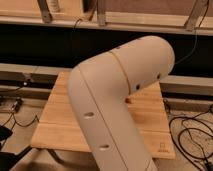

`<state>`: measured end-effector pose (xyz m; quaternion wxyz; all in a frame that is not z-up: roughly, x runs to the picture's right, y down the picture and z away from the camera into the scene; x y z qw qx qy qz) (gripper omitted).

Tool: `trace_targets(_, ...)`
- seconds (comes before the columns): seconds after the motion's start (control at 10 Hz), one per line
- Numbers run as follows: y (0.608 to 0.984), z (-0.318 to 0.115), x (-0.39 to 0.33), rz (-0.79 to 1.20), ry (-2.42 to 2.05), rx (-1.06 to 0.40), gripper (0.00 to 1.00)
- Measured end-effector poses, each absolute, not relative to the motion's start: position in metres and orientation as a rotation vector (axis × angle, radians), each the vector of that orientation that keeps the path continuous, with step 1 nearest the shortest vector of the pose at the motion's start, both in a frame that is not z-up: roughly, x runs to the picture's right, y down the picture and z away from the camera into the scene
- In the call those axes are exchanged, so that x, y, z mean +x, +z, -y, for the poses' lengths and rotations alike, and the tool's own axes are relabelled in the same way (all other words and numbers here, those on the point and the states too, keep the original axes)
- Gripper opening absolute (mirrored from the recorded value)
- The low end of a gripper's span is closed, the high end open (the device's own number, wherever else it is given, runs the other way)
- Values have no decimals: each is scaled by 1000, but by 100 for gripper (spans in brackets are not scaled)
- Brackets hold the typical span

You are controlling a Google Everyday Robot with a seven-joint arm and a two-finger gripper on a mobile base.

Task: Stand the bottle upright

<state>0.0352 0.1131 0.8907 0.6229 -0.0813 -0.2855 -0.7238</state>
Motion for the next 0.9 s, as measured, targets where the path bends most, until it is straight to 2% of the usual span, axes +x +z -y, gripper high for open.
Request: trace_targets(0.9, 896, -112, 31, 624, -1689, -211, 80)
